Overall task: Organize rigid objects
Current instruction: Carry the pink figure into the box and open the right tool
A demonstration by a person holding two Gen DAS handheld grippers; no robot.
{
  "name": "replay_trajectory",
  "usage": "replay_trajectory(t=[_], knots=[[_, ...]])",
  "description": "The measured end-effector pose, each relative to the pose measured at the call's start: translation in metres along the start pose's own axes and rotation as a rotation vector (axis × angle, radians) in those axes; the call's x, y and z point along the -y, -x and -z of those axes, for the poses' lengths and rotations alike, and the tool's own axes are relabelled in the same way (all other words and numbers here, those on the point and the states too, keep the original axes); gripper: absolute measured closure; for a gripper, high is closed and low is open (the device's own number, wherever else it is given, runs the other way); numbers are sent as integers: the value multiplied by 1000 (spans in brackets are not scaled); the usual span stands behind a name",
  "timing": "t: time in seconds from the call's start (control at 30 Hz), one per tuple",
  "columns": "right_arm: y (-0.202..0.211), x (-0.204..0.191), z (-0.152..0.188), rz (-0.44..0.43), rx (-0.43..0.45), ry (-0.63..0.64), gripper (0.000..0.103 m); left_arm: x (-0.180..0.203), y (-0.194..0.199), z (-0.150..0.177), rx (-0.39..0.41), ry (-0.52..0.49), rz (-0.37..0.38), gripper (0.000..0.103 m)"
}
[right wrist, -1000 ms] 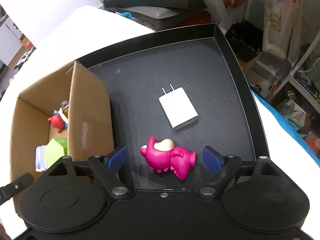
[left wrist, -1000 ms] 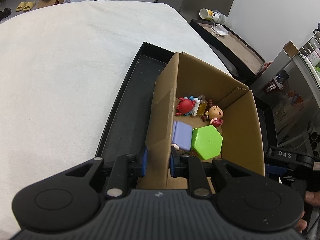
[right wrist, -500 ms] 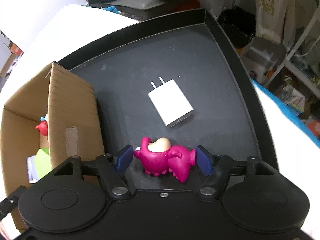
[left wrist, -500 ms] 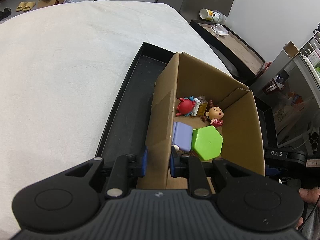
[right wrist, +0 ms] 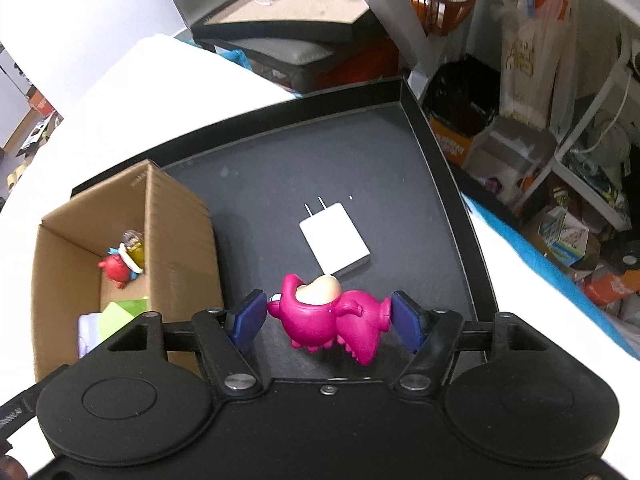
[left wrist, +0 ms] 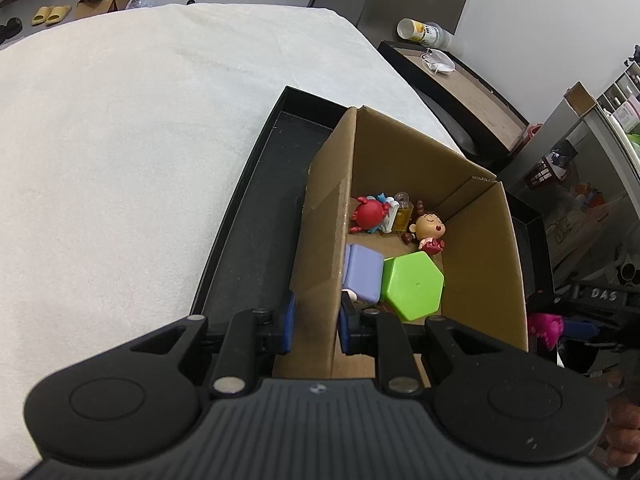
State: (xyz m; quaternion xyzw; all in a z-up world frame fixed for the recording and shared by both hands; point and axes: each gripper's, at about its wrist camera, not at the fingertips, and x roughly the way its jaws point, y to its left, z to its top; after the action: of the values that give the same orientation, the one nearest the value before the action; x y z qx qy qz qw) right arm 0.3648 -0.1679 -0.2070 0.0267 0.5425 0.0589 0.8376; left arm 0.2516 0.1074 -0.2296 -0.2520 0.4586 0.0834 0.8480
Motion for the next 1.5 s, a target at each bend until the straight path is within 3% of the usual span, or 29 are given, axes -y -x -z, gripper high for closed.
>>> replay_trajectory(t=[0.6, 1.07, 1.37, 1.5], knots=[[52, -63, -14, -62, 103, 124, 37, -2, 0, -1, -4, 11, 17, 83], [48, -125, -6, -159, 83, 221, 36, -5, -1, -2, -8, 20, 31, 83], [38, -146, 2, -185, 89, 252, 36, -7, 0, -2, -10, 28, 40, 83], [41, -151, 4, -235, 119, 253, 34, -7, 0, -1, -10, 29, 42, 83]])
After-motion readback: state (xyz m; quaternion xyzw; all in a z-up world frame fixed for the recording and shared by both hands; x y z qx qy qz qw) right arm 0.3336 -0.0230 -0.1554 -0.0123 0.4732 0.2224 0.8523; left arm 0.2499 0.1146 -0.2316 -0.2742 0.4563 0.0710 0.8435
